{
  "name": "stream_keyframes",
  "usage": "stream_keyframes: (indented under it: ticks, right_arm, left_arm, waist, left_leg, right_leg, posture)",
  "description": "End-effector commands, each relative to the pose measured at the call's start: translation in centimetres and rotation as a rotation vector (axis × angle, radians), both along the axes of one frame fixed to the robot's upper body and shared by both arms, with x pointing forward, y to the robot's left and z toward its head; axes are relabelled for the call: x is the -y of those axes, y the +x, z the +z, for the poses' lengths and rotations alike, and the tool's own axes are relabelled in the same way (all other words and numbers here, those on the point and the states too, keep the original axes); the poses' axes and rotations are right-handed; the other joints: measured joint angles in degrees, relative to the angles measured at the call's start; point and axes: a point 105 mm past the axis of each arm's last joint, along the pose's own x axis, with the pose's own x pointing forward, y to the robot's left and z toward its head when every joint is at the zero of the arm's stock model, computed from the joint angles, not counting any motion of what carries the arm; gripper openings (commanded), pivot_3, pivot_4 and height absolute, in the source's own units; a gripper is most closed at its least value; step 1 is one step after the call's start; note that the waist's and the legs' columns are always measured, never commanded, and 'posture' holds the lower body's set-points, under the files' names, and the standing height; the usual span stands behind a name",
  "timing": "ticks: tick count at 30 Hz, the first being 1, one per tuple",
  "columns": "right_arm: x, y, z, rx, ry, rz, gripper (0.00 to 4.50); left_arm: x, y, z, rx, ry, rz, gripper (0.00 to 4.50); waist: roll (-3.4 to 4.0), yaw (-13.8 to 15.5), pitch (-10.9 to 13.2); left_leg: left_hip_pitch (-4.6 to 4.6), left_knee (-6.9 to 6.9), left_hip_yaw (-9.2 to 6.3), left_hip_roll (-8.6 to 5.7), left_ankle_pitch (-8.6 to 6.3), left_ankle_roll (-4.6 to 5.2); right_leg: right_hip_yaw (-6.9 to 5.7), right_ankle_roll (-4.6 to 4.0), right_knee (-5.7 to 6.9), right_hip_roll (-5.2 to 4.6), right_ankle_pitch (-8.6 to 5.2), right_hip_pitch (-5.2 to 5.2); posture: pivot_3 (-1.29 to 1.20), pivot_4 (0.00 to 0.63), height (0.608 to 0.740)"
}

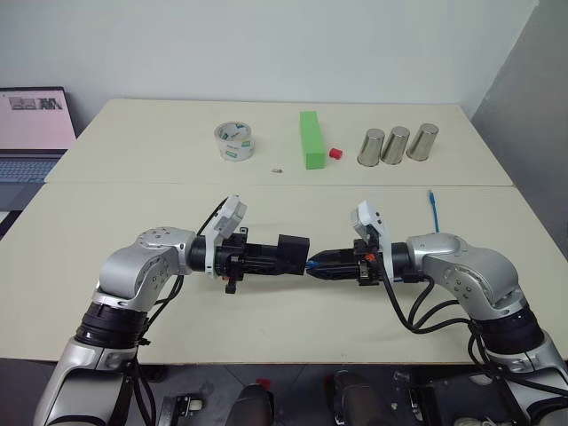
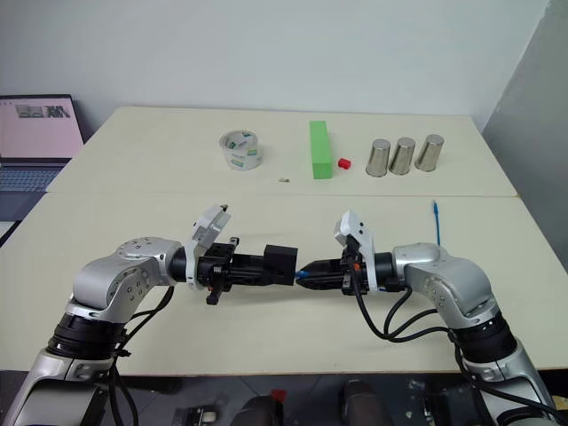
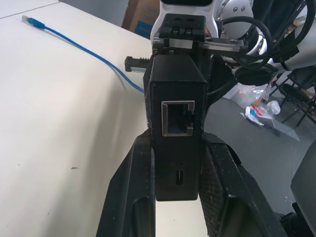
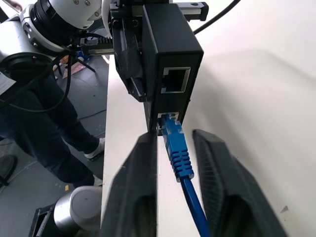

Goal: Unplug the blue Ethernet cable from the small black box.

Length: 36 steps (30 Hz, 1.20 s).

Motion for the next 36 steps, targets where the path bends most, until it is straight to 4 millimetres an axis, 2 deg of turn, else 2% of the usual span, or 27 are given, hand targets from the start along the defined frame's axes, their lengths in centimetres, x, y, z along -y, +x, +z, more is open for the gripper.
stream_keyframes:
  ticks: [1, 2, 13, 21, 28, 33, 36]
  right_arm:
    - [-0.3, -0.2, 1.2, 0.030, 0.024, 0.032, 0.14]
    - [-0.3, -0.3, 1.3, 0.022, 0.025, 0.037, 0.04]
    - [0.0, -0.8, 0.8, -0.017, -0.023, 0.090, 0.03]
    - [3.1, 0.2, -0.8, -0.045, -0.127, 0.028, 0.03]
    - [4.4, 1.2, -1.1, -0.013, -0.135, -0.050, 0.03]
    - [7.4, 9.0, -0.8, 0.251, -0.169, -0.466, 0.03]
    - [9.3, 12.3, -1.0, 0.379, -0.210, -0.674, 0.03]
  left_arm:
    - [0.3, -0.7, 0.4, 0.035, -0.006, -0.039, 0.78]
    - [0.3, -0.8, 0.2, 0.036, 0.000, -0.043, 0.78]
    - [0.1, -1.5, -0.5, 0.043, 0.040, -0.080, 0.78]
    - [-2.2, -0.3, -1.7, 0.119, 0.162, -0.017, 0.78]
    - [-2.9, 0.4, -1.6, 0.131, 0.158, 0.046, 0.78]
    - [-3.0, 1.2, -1.8, 0.148, 0.145, 0.131, 0.78]
    - [-2.9, 1.8, -2.1, 0.156, 0.132, 0.192, 0.78]
  waist:
    - [0.00, 0.0, 0.0]
    - [0.00, 0.0, 0.0]
    - [0.00, -0.1, 0.0]
    - [0.01, 0.0, 0.0]
    - [0.00, 0.0, 0.0]
    - [0.01, -0.2, 0.0]
    - [0.03, -0.3, 0.0]
  left_leg:
    - [0.00, 0.00, 0.00, 0.00, 0.00, 0.00]
    - [0.00, 0.00, 0.00, 0.00, 0.00, 0.00]
    - [0.00, 0.00, 0.00, 0.00, 0.00, 0.00]
    - [0.00, 0.00, 0.02, -0.01, 0.00, 0.00]
    - [-0.04, -0.02, 0.03, 0.01, 0.00, 0.01]
    - [-0.02, 0.02, 0.09, 0.00, 0.00, 0.01]
    - [0.01, 0.02, 0.16, 0.00, 0.00, 0.01]
  right_leg:
    - [0.00, 0.00, 0.00, 0.00, 0.00, 0.00]
    - [0.00, 0.00, 0.00, 0.00, 0.00, 0.00]
    - [0.00, 0.00, -0.01, 0.00, 0.00, -0.01]
    - [0.00, 0.00, -0.01, 0.00, 0.00, 0.00]
    - [0.01, 0.00, -0.03, 0.01, -0.01, -0.04]
    - [0.06, 0.01, 0.00, 0.01, 0.01, -0.03]
    - [0.12, 0.06, 0.03, 0.01, 0.04, -0.05]
  posture:
    - [0.00, 0.150, 0.740]
    - [0.00, 0.150, 0.740]
    - [0.00, 0.150, 0.740]
    - [0.00, 0.150, 0.740]
    - [0.00, 0.150, 0.740]
    - [0.00, 0.150, 0.740]
    - [0.00, 0.150, 0.740]
